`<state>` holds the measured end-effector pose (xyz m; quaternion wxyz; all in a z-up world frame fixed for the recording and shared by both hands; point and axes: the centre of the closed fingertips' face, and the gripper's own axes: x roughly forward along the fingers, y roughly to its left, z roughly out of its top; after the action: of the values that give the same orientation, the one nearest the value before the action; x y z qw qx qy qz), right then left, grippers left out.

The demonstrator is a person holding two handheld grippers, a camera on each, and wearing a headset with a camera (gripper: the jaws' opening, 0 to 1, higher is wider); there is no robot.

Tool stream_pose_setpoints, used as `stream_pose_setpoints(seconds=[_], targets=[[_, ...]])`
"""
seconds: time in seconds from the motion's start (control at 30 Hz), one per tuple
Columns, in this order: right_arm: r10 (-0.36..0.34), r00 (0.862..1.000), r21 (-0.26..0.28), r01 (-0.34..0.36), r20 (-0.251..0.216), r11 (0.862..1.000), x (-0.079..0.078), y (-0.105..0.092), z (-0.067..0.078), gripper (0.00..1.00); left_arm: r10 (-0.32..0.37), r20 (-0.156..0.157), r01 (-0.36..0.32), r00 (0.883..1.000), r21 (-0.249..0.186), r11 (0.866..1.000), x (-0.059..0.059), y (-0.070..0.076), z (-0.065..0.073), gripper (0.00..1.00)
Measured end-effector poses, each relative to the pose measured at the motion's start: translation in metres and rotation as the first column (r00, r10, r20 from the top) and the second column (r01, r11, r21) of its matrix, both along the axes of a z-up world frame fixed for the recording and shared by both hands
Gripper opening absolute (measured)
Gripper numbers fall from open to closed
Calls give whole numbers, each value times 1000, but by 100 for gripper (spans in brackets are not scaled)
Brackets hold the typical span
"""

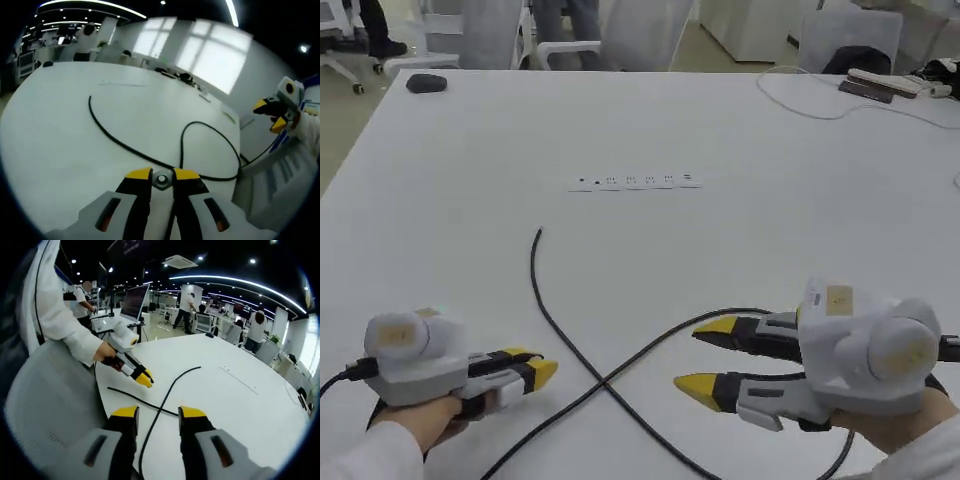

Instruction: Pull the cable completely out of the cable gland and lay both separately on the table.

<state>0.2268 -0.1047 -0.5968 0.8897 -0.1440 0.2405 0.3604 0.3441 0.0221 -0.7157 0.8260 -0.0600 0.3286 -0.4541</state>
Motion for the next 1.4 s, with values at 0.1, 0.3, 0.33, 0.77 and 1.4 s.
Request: stream_pose_setpoints(seconds=[0.1,0.3,0.33,0.77,1.4], targets=[[-38,999,-64,38,-10,997,-10,-9,-11,32,5,-20,-5,1000,7,1000,-3,-2,-5,17],[-88,996,-210,91,21,974,-12,-23,-29,32,15,-26,-13,1000,47,999,1,2,-14,17],[-106,994,-238,111,30,965,-11,-27,-30,32,16,-21,-15,1000,49,999,1,2,-14,17],[-64,996,-296,81,68,952,-10,-23,-31,31,12,4,-13,1000,77,997,-6,6,-18,17],[-80,997,-256,83,22,963,-12,-21,-37,47,-32,138,19,990,97,995,-46,44,92,43]])
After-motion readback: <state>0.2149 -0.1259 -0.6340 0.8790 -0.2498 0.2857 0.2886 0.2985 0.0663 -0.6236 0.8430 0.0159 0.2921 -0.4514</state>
